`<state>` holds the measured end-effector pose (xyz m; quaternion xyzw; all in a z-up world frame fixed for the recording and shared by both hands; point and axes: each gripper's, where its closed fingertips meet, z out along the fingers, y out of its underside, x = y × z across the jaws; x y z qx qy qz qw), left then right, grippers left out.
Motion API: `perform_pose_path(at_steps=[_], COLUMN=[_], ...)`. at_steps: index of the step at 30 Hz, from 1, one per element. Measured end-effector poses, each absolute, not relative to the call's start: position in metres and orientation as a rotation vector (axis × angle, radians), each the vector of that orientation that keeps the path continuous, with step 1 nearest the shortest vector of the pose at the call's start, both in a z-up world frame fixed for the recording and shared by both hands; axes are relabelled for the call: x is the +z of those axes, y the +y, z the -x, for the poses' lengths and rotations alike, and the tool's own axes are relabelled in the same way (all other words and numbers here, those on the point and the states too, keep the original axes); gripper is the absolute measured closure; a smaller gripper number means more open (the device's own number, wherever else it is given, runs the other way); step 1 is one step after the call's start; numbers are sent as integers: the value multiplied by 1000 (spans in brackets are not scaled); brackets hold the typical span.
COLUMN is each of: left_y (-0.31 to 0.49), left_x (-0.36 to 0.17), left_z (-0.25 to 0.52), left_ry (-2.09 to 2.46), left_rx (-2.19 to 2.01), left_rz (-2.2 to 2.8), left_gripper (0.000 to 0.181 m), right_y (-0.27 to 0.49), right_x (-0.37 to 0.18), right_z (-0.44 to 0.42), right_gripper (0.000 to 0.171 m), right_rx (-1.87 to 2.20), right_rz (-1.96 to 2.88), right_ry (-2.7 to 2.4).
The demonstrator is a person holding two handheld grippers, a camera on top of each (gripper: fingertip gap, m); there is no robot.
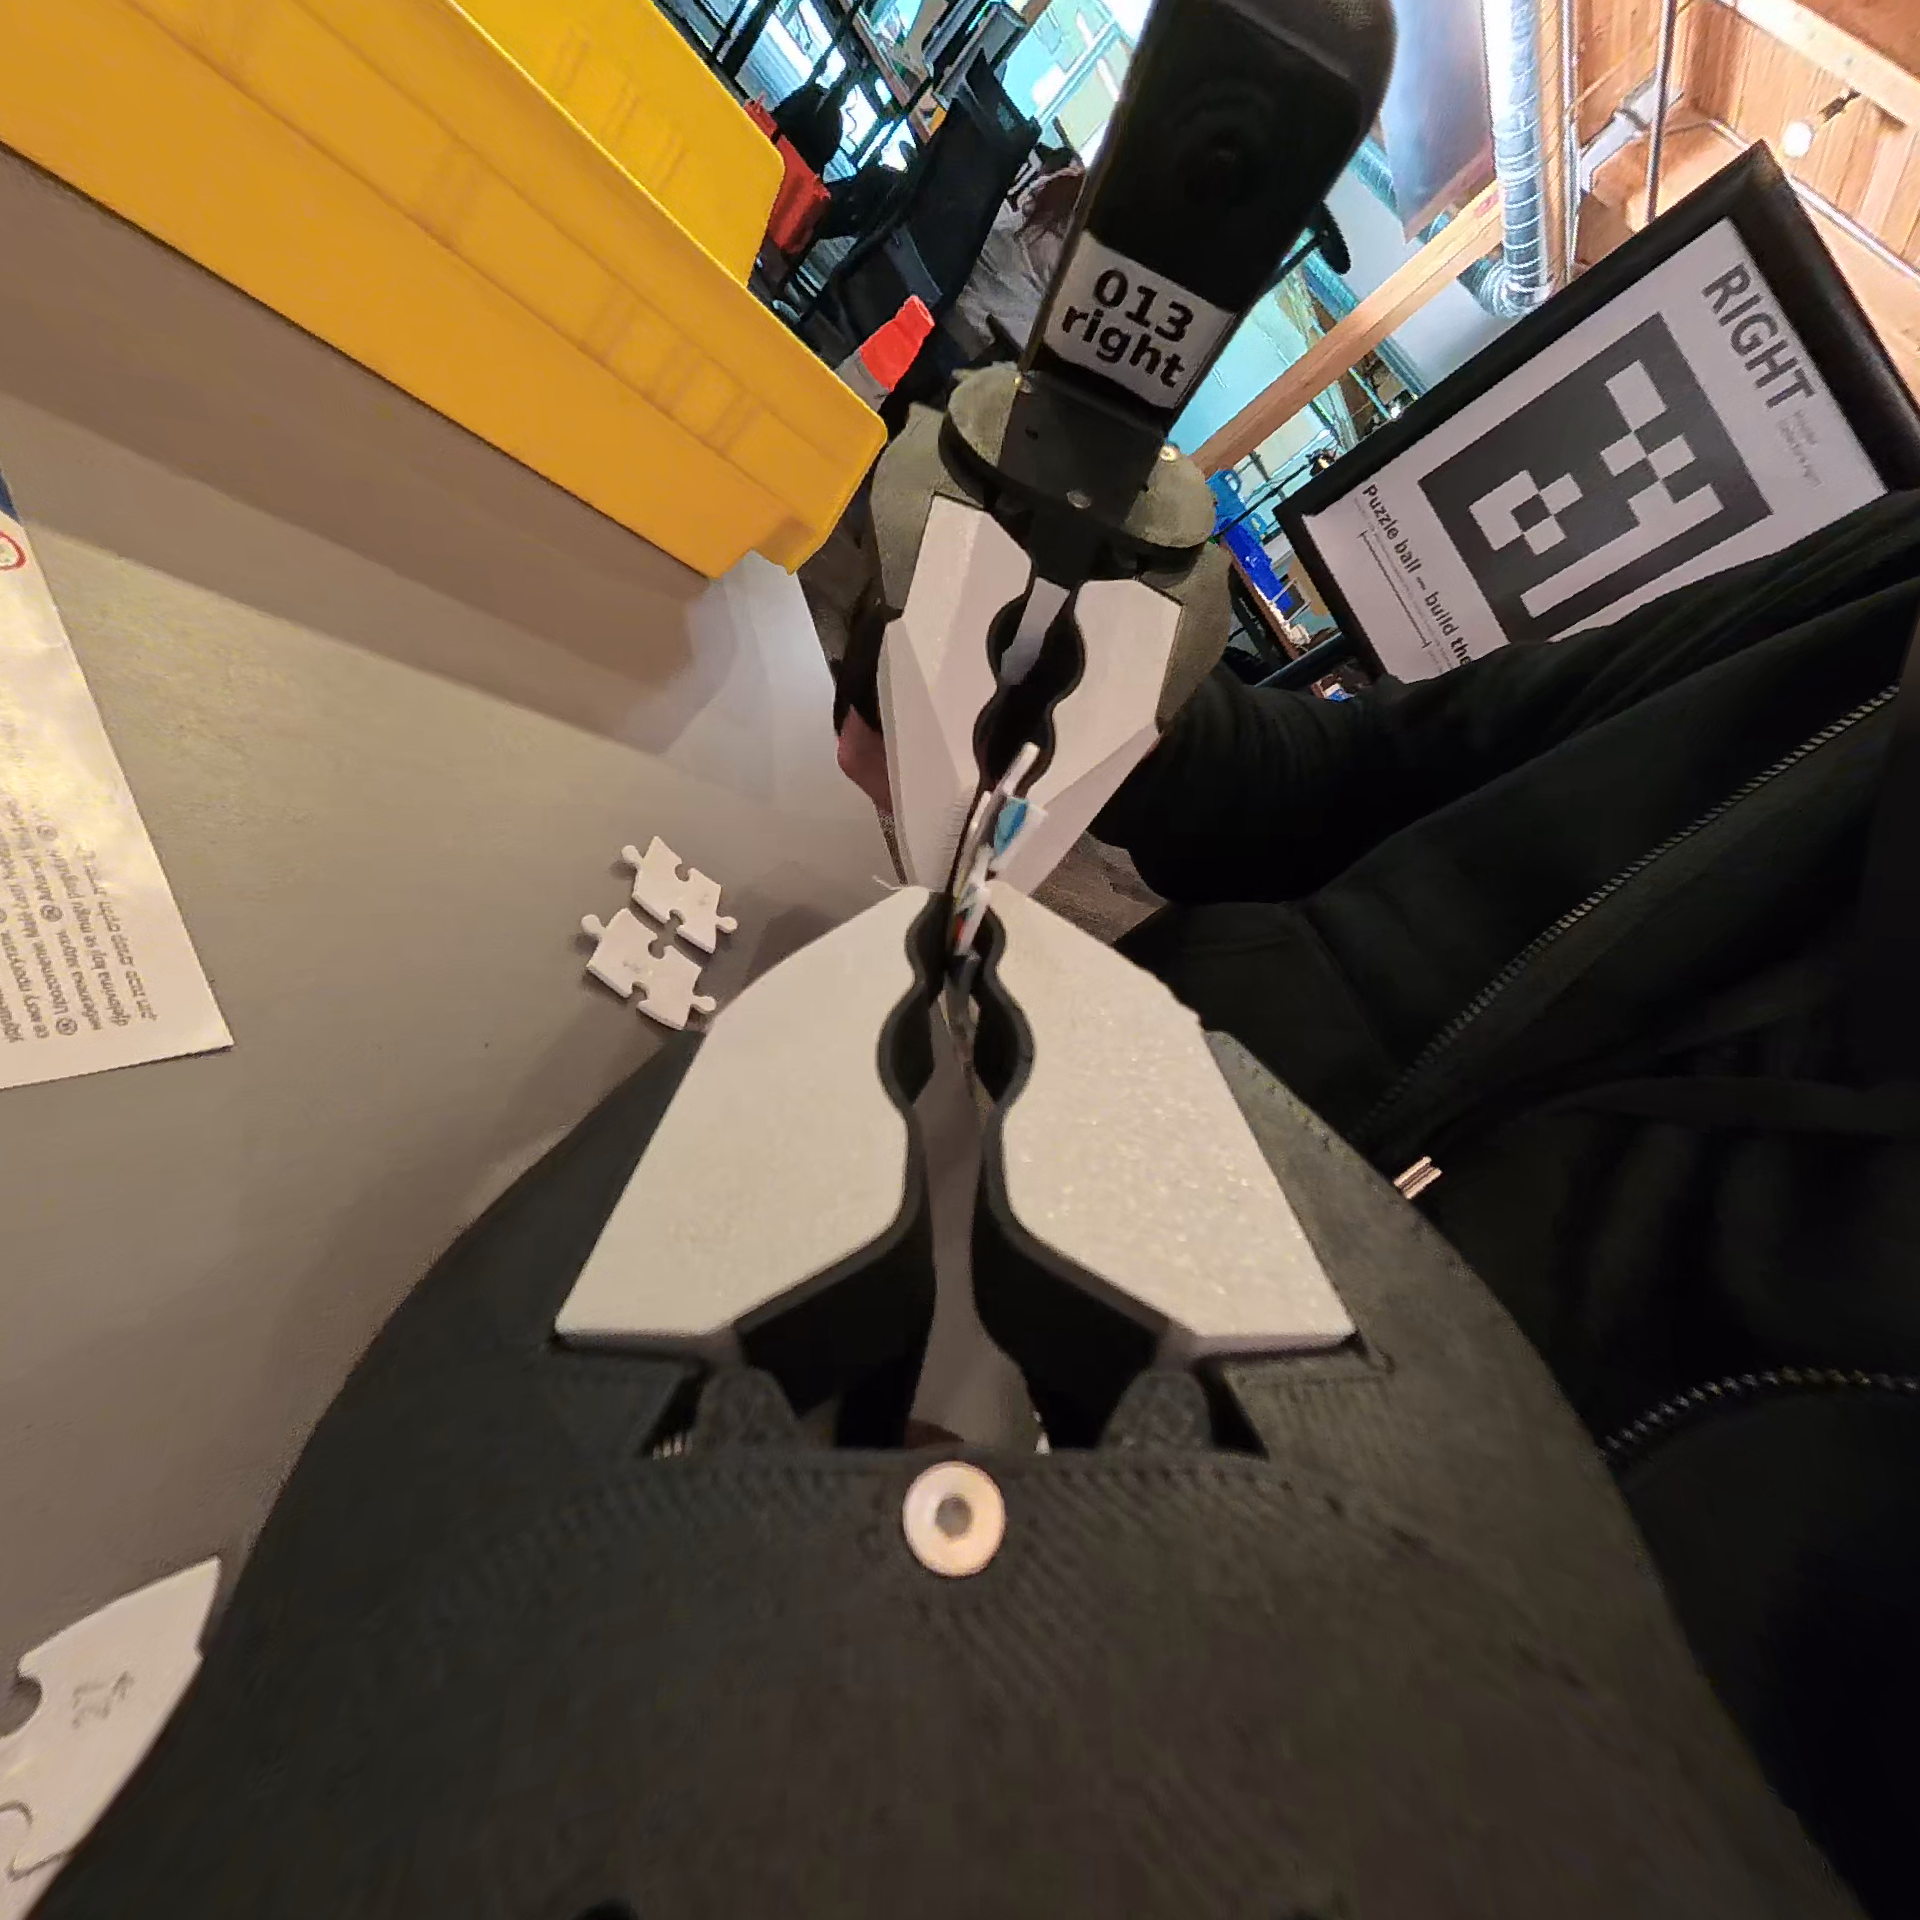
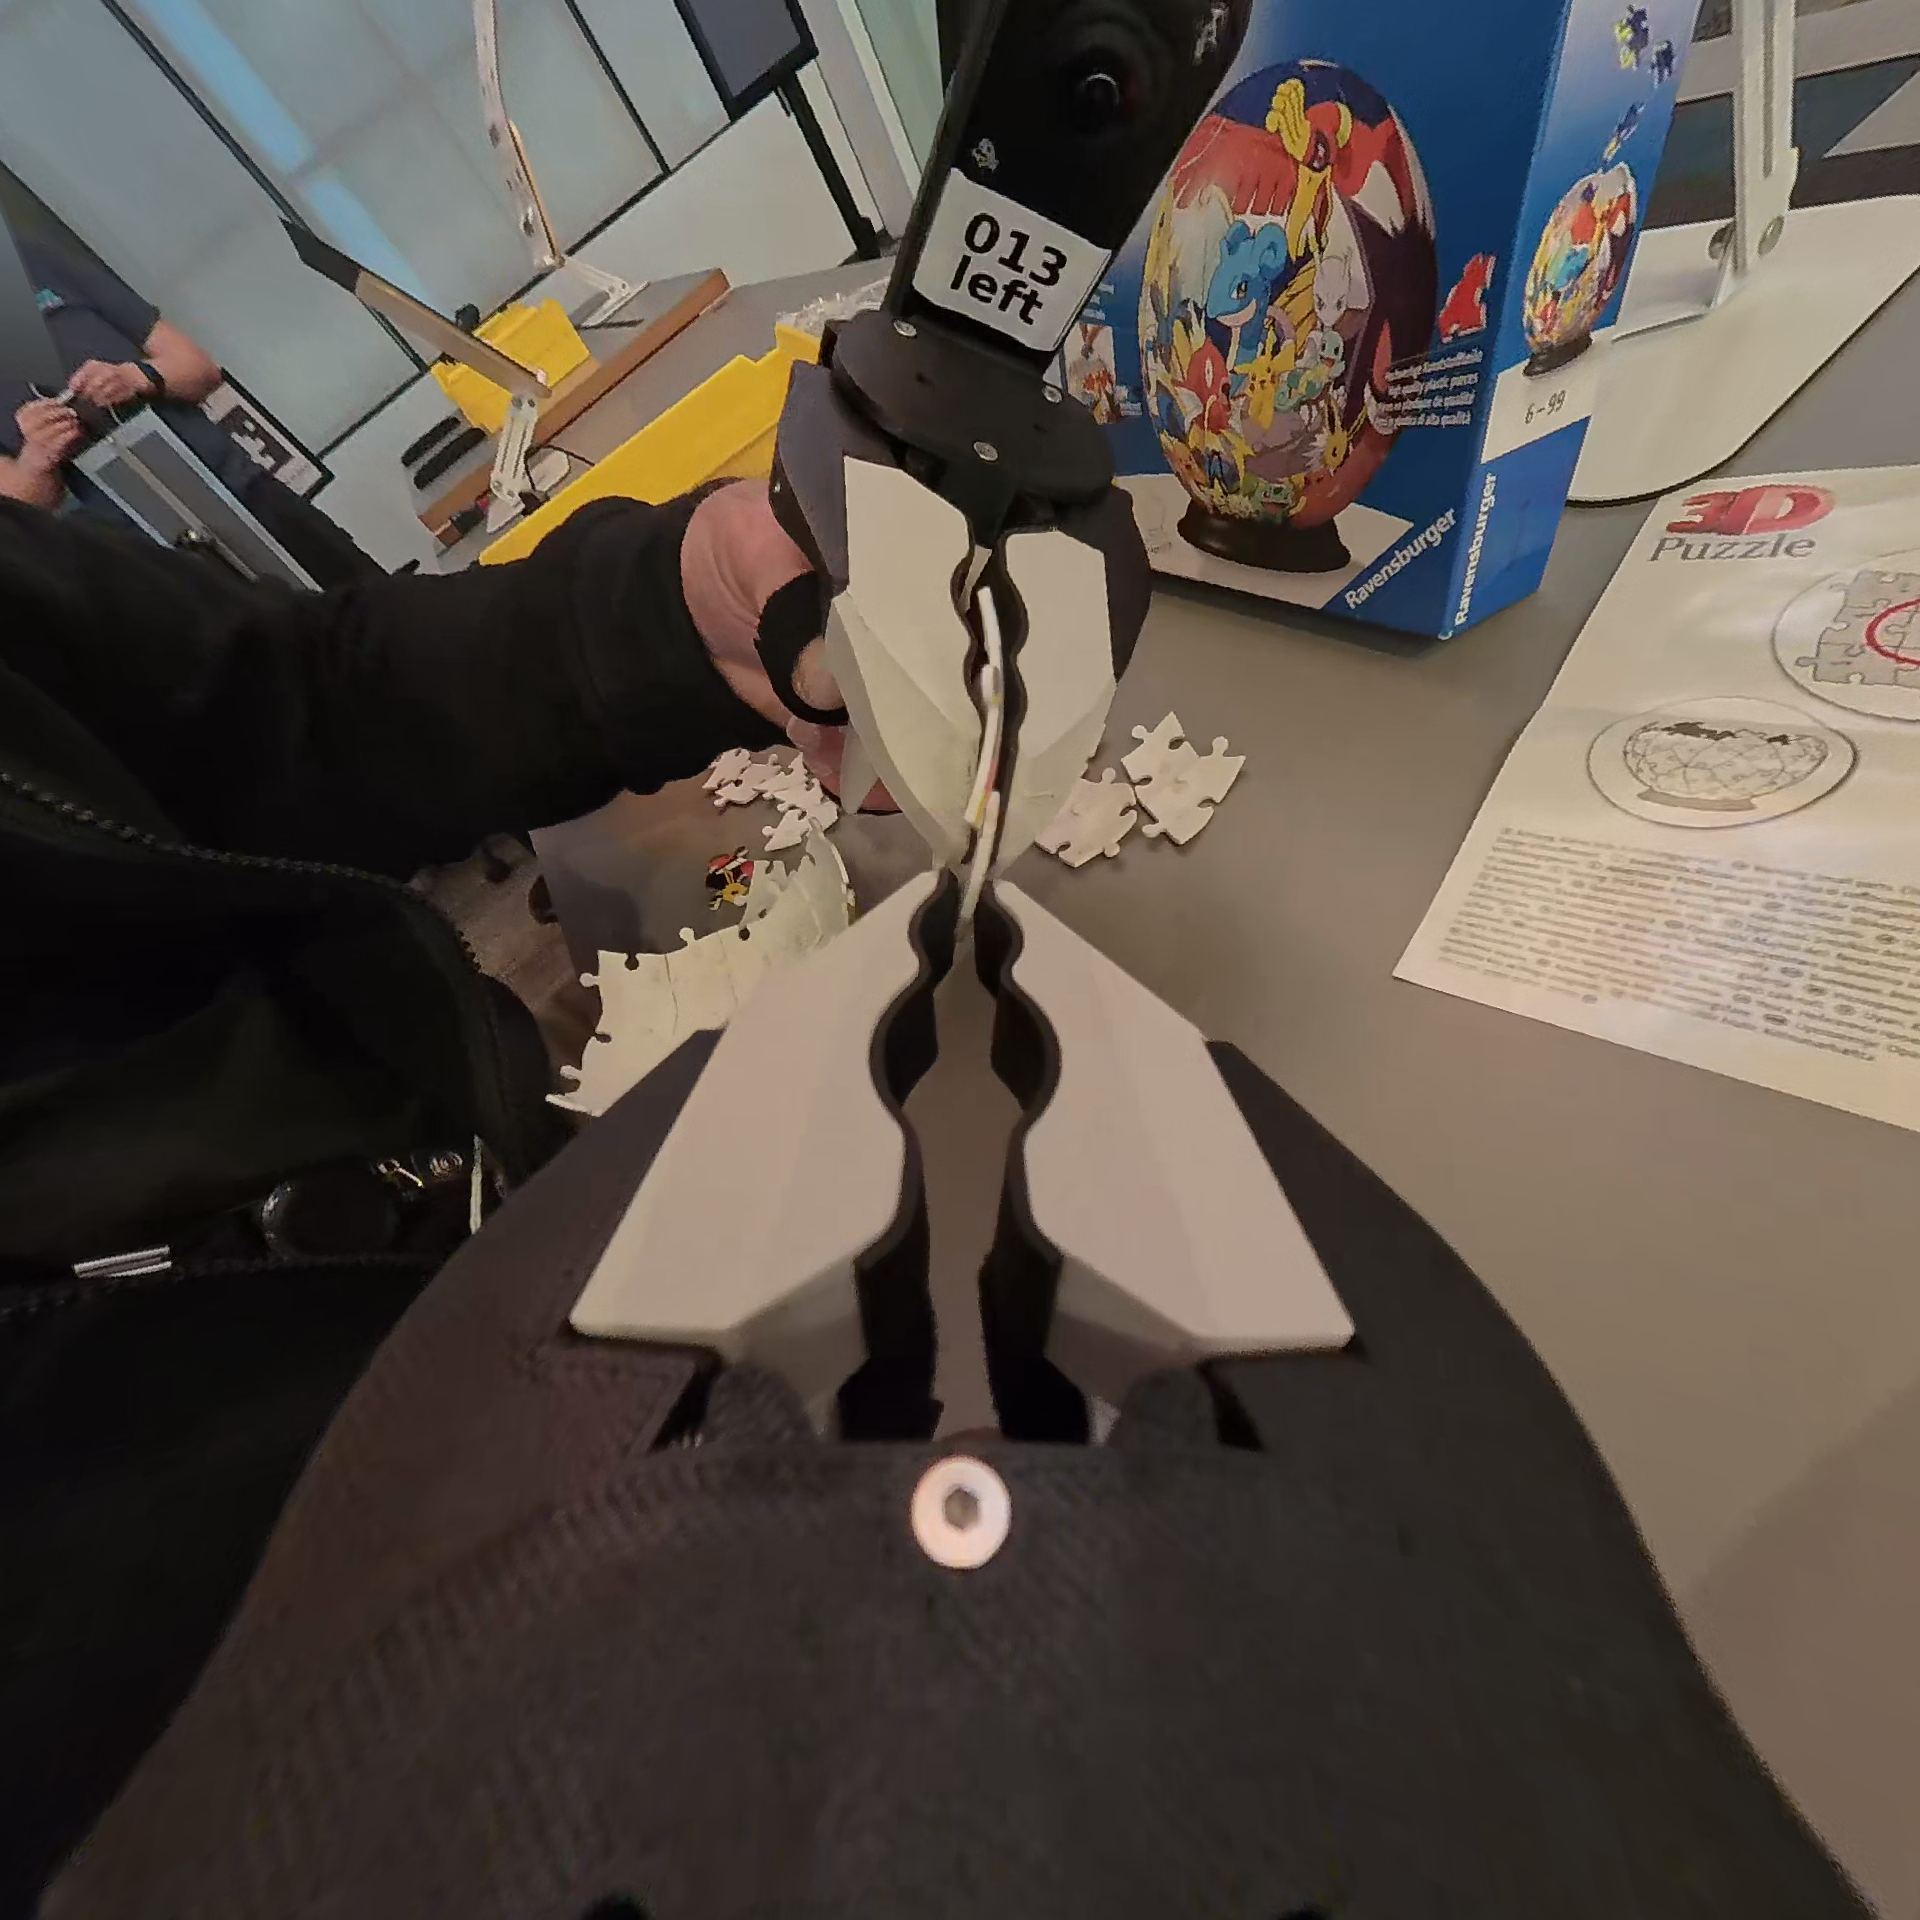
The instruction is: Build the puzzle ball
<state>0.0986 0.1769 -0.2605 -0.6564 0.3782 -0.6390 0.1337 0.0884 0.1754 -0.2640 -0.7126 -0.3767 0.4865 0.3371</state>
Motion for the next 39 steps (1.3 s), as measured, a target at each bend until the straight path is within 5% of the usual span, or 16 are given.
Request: perform_pose_path(at_steps=[21,39], left_y=[180,186], left_x=[-245,-229], left_z=[-107,-112], left_ry=[1105,952], left_rx=[-1784,-1842], left_rz=[1875,1773], left_gripper=[179,179], right_y=[189,196], right_x=[-235,-221], right_z=[-97,-102], right_gripper=[168,169], right_rx=[1532,1353], right_rz=[1742,1675], right_ry=[-752,-789])
